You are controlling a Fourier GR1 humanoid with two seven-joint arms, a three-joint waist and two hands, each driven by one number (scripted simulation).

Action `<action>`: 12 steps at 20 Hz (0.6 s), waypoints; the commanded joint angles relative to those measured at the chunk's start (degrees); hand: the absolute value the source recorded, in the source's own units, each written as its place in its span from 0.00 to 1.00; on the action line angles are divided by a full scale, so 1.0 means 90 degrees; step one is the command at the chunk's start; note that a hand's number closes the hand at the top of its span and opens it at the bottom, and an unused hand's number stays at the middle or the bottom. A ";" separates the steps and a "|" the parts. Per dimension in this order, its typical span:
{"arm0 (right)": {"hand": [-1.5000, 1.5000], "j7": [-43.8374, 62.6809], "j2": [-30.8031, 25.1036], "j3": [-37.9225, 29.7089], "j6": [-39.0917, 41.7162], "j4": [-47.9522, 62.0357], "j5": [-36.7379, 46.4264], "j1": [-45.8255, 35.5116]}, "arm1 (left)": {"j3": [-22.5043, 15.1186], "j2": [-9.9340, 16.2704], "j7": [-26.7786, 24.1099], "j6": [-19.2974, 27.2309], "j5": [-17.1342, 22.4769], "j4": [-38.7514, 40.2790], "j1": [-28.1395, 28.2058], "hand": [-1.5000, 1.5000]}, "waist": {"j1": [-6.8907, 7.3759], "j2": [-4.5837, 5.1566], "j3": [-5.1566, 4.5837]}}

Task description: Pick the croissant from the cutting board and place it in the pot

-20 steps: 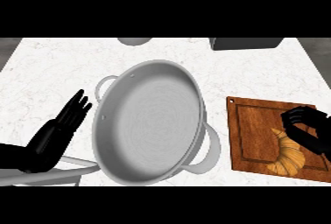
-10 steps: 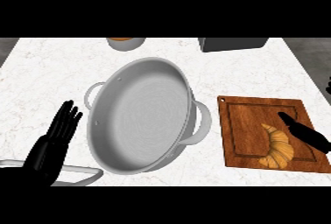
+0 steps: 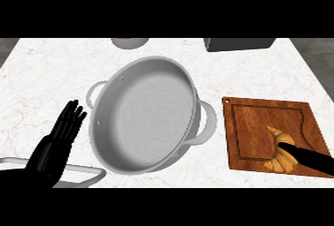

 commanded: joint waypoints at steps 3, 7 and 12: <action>0.00 0.1574 -0.0317 -0.0129 0.0111 -0.0605 -0.0386 0.0065 | -0.0435 0.0332 0.0950 -0.0146 -0.0475 0.0962 -0.0091 0.50 | 0.0076 0.0277 -0.0035; 0.00 0.2205 -0.0527 0.0454 0.0654 -0.0446 -0.0443 0.0210 | -0.0351 0.0434 0.0711 -0.0349 -0.0382 0.1147 -0.0060 0.50 | 0.0266 0.0341 -0.0036; 0.00 0.2477 -0.0809 0.0686 0.1155 -0.0225 -0.0475 0.0381 | -0.0550 0.0284 0.0831 -0.0240 -0.0468 0.1221 -0.0264 0.50 | 0.0283 0.0328 -0.0013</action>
